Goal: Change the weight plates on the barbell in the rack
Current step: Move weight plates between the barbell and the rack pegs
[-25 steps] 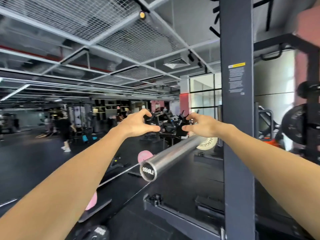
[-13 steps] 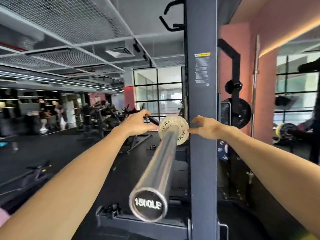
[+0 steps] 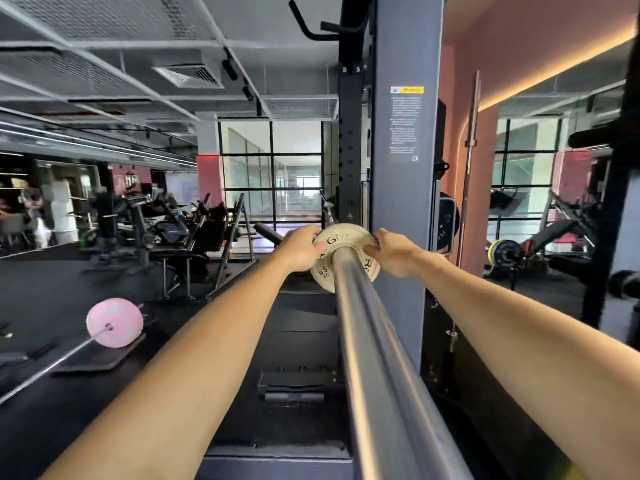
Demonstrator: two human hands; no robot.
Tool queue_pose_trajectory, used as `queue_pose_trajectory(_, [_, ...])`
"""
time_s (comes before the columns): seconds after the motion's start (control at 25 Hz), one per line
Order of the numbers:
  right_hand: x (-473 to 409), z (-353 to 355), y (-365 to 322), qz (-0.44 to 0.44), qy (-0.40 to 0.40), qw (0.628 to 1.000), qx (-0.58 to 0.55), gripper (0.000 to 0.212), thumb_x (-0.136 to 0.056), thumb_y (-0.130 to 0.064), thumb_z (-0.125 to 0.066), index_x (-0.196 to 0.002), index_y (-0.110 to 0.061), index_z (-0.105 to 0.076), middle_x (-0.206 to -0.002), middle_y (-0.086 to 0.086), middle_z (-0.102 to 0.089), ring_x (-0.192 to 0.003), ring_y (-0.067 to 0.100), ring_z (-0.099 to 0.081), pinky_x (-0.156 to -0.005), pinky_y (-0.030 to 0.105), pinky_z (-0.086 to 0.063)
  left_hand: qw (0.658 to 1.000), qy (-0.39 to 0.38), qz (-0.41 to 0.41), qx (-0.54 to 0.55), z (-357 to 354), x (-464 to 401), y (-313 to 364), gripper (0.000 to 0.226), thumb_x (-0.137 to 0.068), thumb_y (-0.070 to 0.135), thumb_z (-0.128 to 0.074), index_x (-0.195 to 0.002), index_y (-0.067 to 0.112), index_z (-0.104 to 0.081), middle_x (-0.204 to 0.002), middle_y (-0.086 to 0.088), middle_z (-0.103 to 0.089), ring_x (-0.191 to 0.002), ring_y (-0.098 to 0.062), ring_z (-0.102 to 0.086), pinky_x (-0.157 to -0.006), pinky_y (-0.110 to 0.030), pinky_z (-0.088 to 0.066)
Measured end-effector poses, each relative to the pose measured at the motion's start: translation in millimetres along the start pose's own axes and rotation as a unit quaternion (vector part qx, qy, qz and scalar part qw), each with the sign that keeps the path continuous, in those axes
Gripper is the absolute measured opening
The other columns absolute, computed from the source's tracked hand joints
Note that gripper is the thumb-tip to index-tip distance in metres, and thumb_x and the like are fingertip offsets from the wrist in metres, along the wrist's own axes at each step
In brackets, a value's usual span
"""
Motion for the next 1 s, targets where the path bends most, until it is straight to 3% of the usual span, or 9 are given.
queue_pose_trajectory(0.16, [-8.7, 4.5, 6.6, 0.023, 0.029, 0.999, -0.010, 0.028, -0.097, -0.035, -0.049, -0.098, -0.007, -0.052, -0.085, 0.009, -0.059, -0.076, 0.028, -0.056, -0.064, 0.032, -0.044, 0.998, 0.053, 0.012, -0.022, 1.3, 2.6, 5.6, 0.021, -0.096, 0.020, -0.057, -0.113, 0.007, -0.062, -0.113, -0.013, -0.065, -0.106, -0.032, -0.059, -0.086, -0.035, -0.045])
queue_pose_trajectory(0.28, [0.2, 4.0, 10.2, 0.031, 0.016, 0.995, -0.095, 0.023, -0.097, -0.032, -0.052, -0.094, -0.010, -0.056, -0.087, 0.011, -0.068, -0.070, 0.029, -0.068, -0.071, 0.037, -0.059, 0.997, 0.062, 0.019, -0.036, 2.2, 8.0, 5.4, 0.018, -0.095, 0.017, -0.058, -0.110, 0.008, -0.061, -0.112, -0.013, -0.065, -0.103, -0.031, -0.059, -0.085, -0.037, -0.047])
queue_pose_trajectory(0.44, [21.6, 7.4, 5.5, 0.043, 0.015, 0.993, -0.110, 0.020, -0.097, -0.030, -0.052, -0.080, -0.019, -0.050, -0.088, 0.010, -0.069, -0.073, 0.030, -0.072, -0.072, 0.040, -0.061, 0.998, 0.056, 0.018, -0.033, 7.9, 25.7, 12.8, 0.012, -0.094, 0.015, -0.059, -0.105, 0.010, -0.062, -0.108, -0.011, -0.065, -0.099, -0.029, -0.060, -0.080, -0.033, -0.045])
queue_pose_trajectory(0.68, [83.3, 22.5, -13.1, 0.067, 0.019, 0.993, -0.094, 0.020, -0.098, -0.029, -0.051, -0.078, -0.024, -0.049, -0.085, 0.007, -0.068, -0.071, 0.027, -0.072, -0.058, 0.027, -0.058, 0.998, 0.058, 0.022, -0.013, 24.4, 83.1, 27.4, 0.012, -0.093, 0.016, -0.060, -0.104, 0.014, -0.063, -0.108, -0.009, -0.065, -0.098, -0.026, -0.058, -0.077, -0.031, -0.041])
queue_pose_trajectory(0.88, [159.8, 34.9, -27.2, 0.062, 0.021, 0.992, -0.108, 0.018, -0.097, -0.028, -0.053, -0.081, -0.021, -0.050, -0.088, 0.011, -0.069, -0.074, 0.032, -0.072, -0.068, 0.042, -0.061, 0.998, 0.057, 0.009, -0.018, 45.8, 153.8, 54.5, 0.016, -0.094, 0.016, -0.060, -0.109, 0.013, -0.064, -0.111, -0.009, -0.065, -0.099, -0.026, -0.058, -0.080, -0.033, -0.044])
queue_pose_trajectory(1.0, [213.9, 47.3, -38.0, 0.064, 0.023, 0.990, -0.123, 0.017, -0.097, -0.027, -0.053, -0.081, -0.022, -0.050, -0.086, 0.010, -0.068, -0.072, 0.030, -0.073, -0.062, 0.037, -0.061, 0.998, 0.056, -0.001, -0.017, 60.4, 202.9, 74.2, 0.015, -0.094, 0.016, -0.061, -0.109, 0.014, -0.063, -0.113, -0.009, -0.064, -0.099, -0.025, -0.057, -0.080, -0.033, -0.043])
Point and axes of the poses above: each hand's wrist, its own x-axis away from the middle knuckle, its own z-axis out of the back of the hand, y = z × x, the point moved 10 cm from there along -x, towards the middle knuckle
